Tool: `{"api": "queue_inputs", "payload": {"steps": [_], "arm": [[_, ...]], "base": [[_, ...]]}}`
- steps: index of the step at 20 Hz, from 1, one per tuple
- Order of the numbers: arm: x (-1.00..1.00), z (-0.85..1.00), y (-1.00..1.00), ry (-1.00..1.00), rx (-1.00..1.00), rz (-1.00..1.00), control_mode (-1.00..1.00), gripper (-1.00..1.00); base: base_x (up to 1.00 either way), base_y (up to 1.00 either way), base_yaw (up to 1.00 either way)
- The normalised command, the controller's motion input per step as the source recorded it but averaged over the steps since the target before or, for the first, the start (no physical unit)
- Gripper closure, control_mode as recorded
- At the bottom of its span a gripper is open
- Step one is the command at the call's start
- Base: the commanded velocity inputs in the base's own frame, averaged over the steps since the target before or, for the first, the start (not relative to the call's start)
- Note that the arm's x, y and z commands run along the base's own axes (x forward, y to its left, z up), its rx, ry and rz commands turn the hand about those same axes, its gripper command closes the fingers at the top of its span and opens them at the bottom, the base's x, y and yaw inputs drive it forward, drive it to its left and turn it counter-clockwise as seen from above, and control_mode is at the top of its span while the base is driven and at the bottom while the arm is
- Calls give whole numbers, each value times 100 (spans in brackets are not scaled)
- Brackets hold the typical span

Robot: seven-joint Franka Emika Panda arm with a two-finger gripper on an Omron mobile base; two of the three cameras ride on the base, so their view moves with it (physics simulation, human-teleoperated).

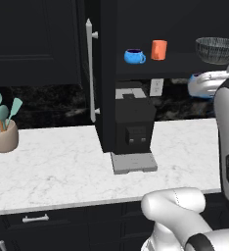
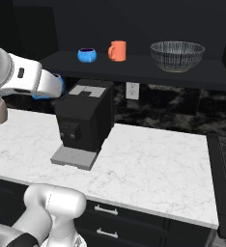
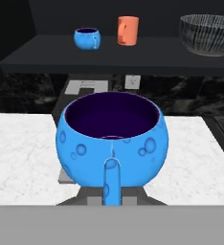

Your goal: Gather all objects into one cabinet and sort the glasses and bowls to opposite sides.

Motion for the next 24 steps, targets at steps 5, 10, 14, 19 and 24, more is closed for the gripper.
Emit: {"api": "queue_inputs", "payload": {"steps": [5, 10, 14, 19, 24], "arm": [[29, 0, 0, -17, -1, 1, -100, 100], [51, 0, 0, -5, -2, 0, -100, 100], [49, 10, 0, 0, 0, 0, -100, 100], [39, 15, 0, 0, 0, 0, -100, 100], [46, 1, 0, 0, 0, 0, -100, 100]], "base": [[0, 0, 0], [0, 0, 0], [0, 0, 0], [0, 0, 0], [0, 0, 0]]}}
